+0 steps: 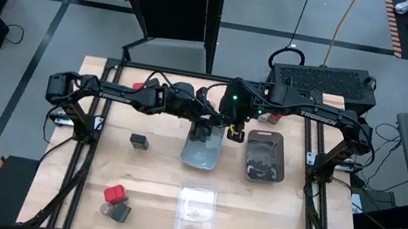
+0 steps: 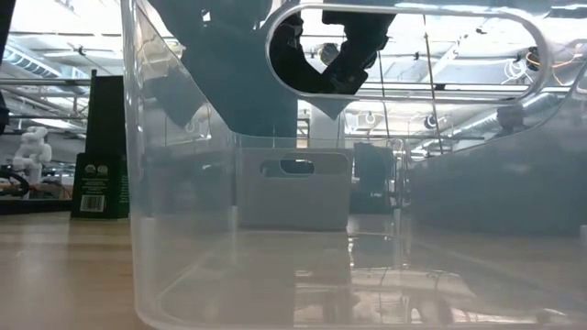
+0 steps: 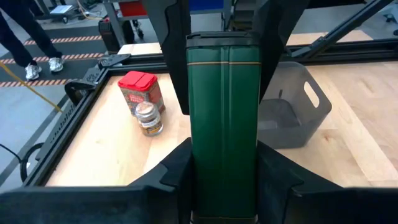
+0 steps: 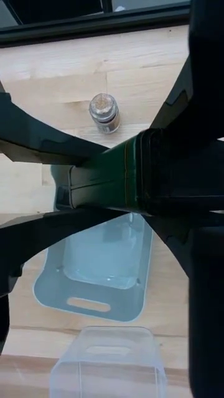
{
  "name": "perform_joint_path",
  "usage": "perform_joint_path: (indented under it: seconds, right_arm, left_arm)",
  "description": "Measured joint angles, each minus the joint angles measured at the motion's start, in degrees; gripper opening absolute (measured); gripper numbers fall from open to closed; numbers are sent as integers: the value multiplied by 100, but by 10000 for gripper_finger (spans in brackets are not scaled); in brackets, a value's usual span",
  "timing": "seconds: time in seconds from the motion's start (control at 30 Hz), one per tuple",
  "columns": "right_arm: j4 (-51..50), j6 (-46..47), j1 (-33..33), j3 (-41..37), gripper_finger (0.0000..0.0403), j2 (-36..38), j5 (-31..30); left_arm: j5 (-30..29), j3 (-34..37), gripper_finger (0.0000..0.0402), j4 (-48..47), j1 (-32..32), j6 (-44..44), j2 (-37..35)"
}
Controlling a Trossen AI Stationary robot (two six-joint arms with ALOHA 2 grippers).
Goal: Sort spices by type
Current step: Put the black spice can into the gray bin
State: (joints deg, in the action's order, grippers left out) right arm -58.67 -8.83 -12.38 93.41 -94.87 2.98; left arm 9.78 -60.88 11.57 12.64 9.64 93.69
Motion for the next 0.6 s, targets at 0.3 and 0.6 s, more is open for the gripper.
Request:
perform_joint_path:
  seconds: [0.3, 0.6]
  right_arm:
    - [-425, -322, -78, 2, 151, 262, -93]
    - [-347, -158, -299, -487, 144, 1203, -119]
  left_arm:
    - [131, 2, 120, -165, 226, 28, -70]
    - [195, 428, 120, -826, 264, -33, -941]
